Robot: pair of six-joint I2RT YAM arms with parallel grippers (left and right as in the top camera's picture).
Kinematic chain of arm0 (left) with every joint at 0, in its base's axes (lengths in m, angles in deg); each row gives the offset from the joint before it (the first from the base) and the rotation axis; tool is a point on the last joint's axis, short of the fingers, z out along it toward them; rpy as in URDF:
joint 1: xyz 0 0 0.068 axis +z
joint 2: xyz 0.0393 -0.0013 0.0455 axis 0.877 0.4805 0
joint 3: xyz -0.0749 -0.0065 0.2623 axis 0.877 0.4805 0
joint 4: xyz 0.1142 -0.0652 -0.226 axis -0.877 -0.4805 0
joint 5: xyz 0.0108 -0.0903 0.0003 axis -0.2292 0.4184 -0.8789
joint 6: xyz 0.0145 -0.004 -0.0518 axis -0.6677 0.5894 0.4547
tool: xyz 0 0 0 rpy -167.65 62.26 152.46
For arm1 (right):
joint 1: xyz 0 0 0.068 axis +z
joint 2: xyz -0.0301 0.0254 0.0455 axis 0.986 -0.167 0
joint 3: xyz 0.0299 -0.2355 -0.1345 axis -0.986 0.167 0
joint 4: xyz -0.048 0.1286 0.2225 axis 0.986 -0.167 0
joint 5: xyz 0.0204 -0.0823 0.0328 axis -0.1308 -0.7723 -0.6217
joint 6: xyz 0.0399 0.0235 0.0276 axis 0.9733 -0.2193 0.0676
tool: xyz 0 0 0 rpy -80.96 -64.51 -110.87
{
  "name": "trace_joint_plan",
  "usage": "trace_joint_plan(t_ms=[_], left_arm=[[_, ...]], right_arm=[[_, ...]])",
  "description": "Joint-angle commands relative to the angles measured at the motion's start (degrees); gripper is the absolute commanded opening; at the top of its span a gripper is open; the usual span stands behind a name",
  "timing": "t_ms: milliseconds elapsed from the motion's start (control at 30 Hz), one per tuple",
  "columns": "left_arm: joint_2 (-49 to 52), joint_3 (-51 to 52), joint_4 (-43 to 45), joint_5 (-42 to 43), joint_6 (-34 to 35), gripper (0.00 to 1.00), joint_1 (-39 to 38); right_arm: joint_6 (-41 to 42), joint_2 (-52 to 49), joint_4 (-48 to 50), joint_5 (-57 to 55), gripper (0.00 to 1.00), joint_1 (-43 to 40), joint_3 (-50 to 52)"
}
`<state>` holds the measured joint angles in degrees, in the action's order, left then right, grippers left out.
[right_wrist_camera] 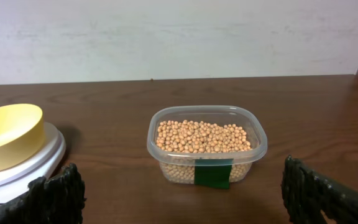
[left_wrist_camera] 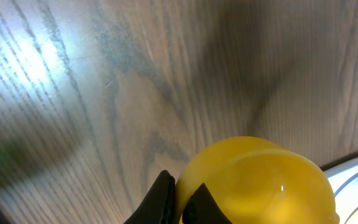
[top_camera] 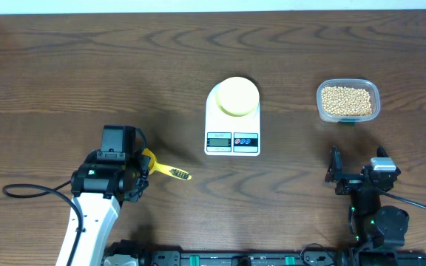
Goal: Scoop item into bowl and weigh 50g on scale
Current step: 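Lift and rotate the yellow scoop with the left gripper, handle toward right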
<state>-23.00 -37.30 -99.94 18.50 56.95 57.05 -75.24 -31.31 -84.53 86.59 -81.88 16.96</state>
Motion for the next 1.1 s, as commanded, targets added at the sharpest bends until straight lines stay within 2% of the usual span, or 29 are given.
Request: trace_joint_plan(t_ms=[0, 500, 967, 1067], left_arm=[[-0.83, -1.7, -1.05, -0.52, 1.51, 0.07, 0.02], [-3.28, -10.01, -6.6, 0.09, -3.65, 0.07, 0.02], [-5.09, -10.49, -11.13, -0.09, -3.37, 0.07, 0.02], [-5.09, -10.49, -11.76, -0.09, -0.2, 0.07, 0.02]], right_arm=[[0.22, 0.04, -0.04, 0.13, 0.99, -0.28, 0.24], [0.22, 0.04, -0.04, 0.13, 0.99, -0.28, 0.24], [0.2, 0.04, -0.04, 0.13, 0.99, -0.28, 0.24], [0.2, 0.04, -0.04, 0.13, 0.99, -0.28, 0.24]])
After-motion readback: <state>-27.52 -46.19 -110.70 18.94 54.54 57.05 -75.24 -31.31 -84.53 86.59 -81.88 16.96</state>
